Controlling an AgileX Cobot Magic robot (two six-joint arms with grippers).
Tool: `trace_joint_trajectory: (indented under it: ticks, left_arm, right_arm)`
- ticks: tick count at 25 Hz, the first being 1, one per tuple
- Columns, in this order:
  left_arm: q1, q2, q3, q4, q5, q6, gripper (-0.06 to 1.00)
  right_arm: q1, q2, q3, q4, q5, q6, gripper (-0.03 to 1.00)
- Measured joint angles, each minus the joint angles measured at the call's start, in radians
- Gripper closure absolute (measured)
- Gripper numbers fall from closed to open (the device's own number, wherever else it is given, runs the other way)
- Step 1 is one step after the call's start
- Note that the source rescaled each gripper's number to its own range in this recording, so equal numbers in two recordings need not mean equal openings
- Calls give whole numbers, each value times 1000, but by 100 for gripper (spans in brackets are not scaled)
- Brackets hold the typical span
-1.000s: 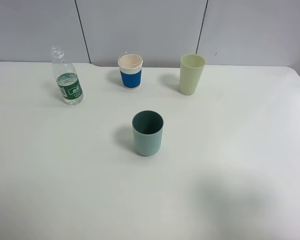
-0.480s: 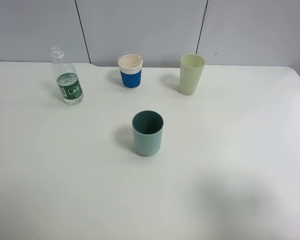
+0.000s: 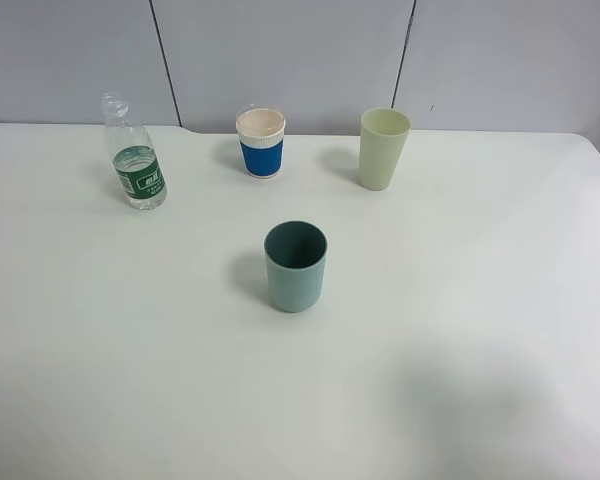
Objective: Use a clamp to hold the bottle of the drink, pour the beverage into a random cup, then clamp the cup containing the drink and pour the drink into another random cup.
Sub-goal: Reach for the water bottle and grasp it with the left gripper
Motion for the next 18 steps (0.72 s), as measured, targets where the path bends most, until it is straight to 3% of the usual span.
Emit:
trace_joint_trajectory:
  ticks: [18]
  left_arm:
    - [0,3,0,0,0,0,-6]
  right_arm:
    - [0,0,0,0,0,0,-3]
